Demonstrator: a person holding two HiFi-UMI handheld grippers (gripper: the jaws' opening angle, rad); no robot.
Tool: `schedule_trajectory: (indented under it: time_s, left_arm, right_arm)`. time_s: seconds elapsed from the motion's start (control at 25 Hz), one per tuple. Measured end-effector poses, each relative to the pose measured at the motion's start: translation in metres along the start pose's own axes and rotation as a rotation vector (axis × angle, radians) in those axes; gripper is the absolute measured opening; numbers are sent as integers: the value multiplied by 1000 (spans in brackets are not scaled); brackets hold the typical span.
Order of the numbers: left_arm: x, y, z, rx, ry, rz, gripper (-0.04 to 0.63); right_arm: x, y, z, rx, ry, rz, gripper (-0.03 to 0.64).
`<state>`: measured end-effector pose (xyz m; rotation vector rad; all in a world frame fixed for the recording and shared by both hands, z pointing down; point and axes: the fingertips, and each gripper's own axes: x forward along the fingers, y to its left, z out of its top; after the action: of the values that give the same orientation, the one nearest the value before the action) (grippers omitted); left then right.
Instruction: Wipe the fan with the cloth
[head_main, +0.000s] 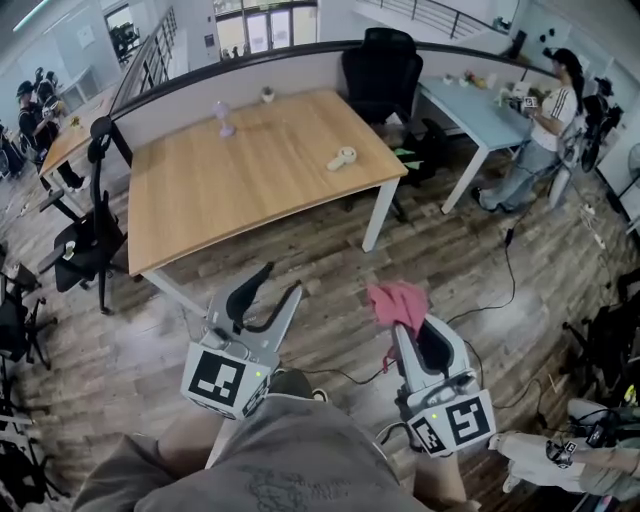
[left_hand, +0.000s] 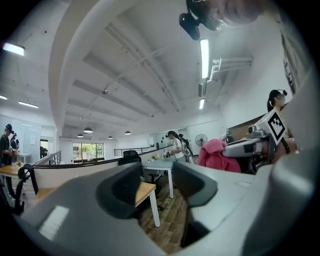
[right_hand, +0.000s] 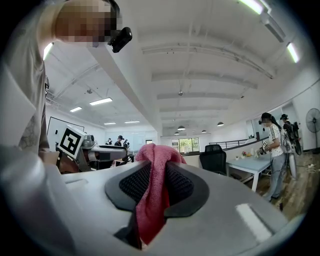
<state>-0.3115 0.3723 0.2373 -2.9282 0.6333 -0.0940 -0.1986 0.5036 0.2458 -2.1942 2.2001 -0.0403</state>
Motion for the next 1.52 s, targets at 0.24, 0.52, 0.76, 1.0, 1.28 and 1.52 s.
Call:
schedule_trajectory:
  time_s: [0.24,0.52,0.76,1.0,1.28,1.52]
  left_arm:
    - [9,0,-10,2,33,12,264]
    - [31,15,-15,8,25,8,264]
    - [63,32,-21,8,31,2,264]
    - [105,58,-29,8,46,-15,264]
    - [168,94,-37,0,66,-44,264]
    - [225,130,-36,-18,111,-76,264]
  right_arm:
    - [0,-17,-1,3,-5,-18,94]
    - [12,-34,-7,20,5,-40,94]
    - [41,-58,-13,23,19,-53,94]
    - [84,-80,-21,35,48,-54,94]
    - [138,-113,-22,48,74,-72,94]
    - [193,-147,-10,46,83,-107,94]
